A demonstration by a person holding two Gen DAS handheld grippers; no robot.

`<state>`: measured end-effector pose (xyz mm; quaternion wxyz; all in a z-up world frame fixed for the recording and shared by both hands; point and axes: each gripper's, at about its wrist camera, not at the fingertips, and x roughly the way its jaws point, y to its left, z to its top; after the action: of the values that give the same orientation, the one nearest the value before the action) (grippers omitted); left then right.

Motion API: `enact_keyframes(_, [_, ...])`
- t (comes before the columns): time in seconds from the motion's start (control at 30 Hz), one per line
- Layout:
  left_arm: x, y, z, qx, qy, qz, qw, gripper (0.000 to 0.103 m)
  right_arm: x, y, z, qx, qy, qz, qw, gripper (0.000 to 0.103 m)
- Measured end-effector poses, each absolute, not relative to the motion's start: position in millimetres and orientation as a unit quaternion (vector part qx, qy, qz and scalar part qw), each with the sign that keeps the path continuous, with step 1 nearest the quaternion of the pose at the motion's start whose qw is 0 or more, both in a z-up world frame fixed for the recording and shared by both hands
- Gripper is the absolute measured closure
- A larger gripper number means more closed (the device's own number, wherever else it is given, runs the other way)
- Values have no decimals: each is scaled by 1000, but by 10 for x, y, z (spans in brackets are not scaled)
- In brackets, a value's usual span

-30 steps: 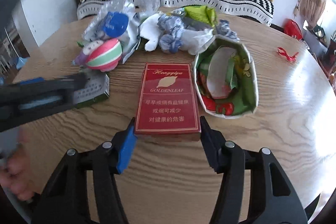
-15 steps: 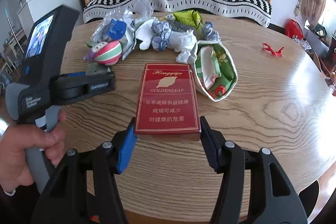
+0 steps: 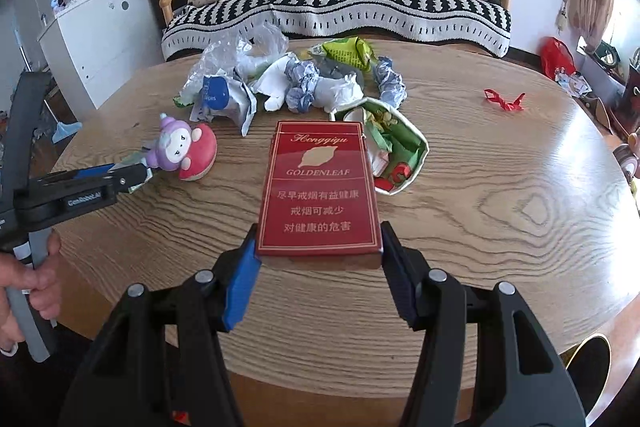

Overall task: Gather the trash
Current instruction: 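Carry both held cigarette boxes over the black trash bin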

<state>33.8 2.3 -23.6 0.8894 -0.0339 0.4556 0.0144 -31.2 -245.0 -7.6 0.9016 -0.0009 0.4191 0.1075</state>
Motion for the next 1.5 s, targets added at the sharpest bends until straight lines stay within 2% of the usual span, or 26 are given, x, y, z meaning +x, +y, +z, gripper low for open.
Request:
enact_keyframes(0.33, [341,-83,248,-38,391,1,920,50,-479,-3206,298,58,381,51,921,46])
enact_keyframes(0.37, [353,-155,291,-40,387,-7,921,54,-503,-3339,320,65,379,39,922,46])
enact_keyframes(0.4, [365,-220,320,-42,386,-16,921,71,-537,-3481,336,72,376,27,923,46])
enact_keyframes(0.43, [367,-279,338,-42,388,-25,920,79,-568,-3624,355,81,374,14,924,46])
enact_keyframes(0.63, [446,-782,378,-34,392,-87,915,82,-914,-4655,313,135,369,-70,917,46])
enact_keyframes(0.7, [478,-732,326,-29,401,-83,912,78,-1022,-4861,233,142,377,-86,911,46])
enact_keyframes(0.73, [480,-666,310,-27,404,-79,911,67,-1083,-4959,190,144,382,-92,908,46])
enact_keyframes(0.77, [463,-578,303,-24,403,-73,912,40,-1135,-5028,162,143,384,-94,907,46])
enact_keyframes(0.83, [351,-311,305,-12,389,-40,920,16,-1205,-5107,143,142,388,-94,906,46])
enact_keyframes(0.93, [161,-27,267,-3,394,-42,918,11,-1216,-5138,167,146,390,-83,905,46])
enact_keyframes(1.0, [81,92,154,1,432,-59,900,11,-1164,-5050,203,146,392,-73,905,46])
enact_keyframes(1.2, [83,150,-310,-69,511,4,857,11,-959,-4633,286,122,393,-44,910,46])
enact_keyframes(1.37, [239,-40,-440,-56,506,70,858,11,-871,-4384,305,106,393,-32,913,46])
enact_keyframes(1.5, [355,-14,-632,-71,534,105,836,11,-860,-4336,286,99,395,-26,913,46])
